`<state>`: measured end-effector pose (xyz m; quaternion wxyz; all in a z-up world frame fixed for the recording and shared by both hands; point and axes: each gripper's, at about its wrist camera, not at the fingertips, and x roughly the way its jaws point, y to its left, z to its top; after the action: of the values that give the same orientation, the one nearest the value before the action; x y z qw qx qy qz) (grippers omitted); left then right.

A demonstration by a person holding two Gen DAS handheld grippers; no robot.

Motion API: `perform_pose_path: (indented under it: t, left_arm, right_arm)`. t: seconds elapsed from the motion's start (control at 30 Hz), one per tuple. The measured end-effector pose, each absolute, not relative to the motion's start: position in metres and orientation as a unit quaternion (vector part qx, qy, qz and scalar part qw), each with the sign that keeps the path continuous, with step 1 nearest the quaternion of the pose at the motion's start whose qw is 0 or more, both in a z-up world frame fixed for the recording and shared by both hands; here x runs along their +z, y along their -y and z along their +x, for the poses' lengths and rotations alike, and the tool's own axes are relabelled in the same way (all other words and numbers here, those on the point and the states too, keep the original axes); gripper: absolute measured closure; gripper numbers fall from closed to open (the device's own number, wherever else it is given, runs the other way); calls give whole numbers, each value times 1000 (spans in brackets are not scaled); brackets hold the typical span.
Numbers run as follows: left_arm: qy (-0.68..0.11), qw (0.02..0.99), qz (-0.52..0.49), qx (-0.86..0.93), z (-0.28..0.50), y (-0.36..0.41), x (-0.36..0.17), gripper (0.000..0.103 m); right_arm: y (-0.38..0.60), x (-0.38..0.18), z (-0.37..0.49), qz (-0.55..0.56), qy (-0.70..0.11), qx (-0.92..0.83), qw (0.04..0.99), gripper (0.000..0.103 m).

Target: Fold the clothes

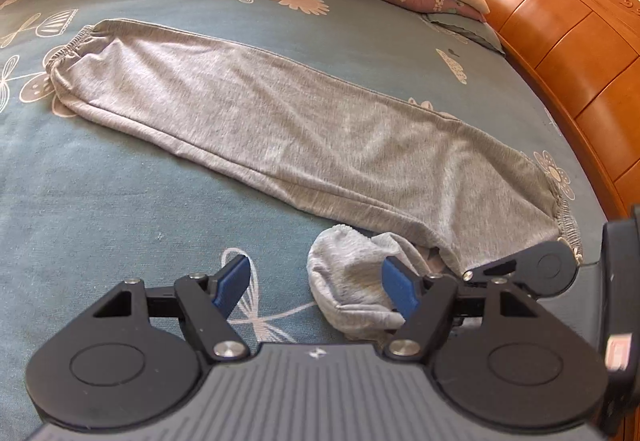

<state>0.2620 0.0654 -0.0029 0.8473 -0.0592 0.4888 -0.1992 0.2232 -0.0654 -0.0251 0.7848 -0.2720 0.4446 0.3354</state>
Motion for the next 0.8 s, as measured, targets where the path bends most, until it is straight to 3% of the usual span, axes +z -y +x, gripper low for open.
perform_pose_path:
  t: [0.23, 0.3, 0.43, 0.5, 0.73, 0.8]
  left_arm:
    - [-507, 831, -37, -227, 253, -52, -21, 31]
    - [-508, 825, -32, -247, 254, -39, -25, 31]
    - [-515, 806, -29, -291, 260, -7, -30, 31]
    - [-517, 798, -34, -308, 264, 7, -34, 31]
    - [-504, 808, -29, -302, 284, 31, -41, 32]
    - [-496, 810, -10, -312, 292, 42, -44, 33]
  right_arm:
    - [178, 6, 243, -144, -511, 189, 826, 96]
    - [218, -9, 246, -105, -556, 131, 814, 80]
    - [266, -14, 239, -16, -577, 75, 813, 70]
    - [280, -8, 232, 18, -565, 65, 822, 53]
    - [286, 2, 222, 27, -533, 76, 842, 50]
    - [285, 2, 222, 23, -530, 80, 844, 46]
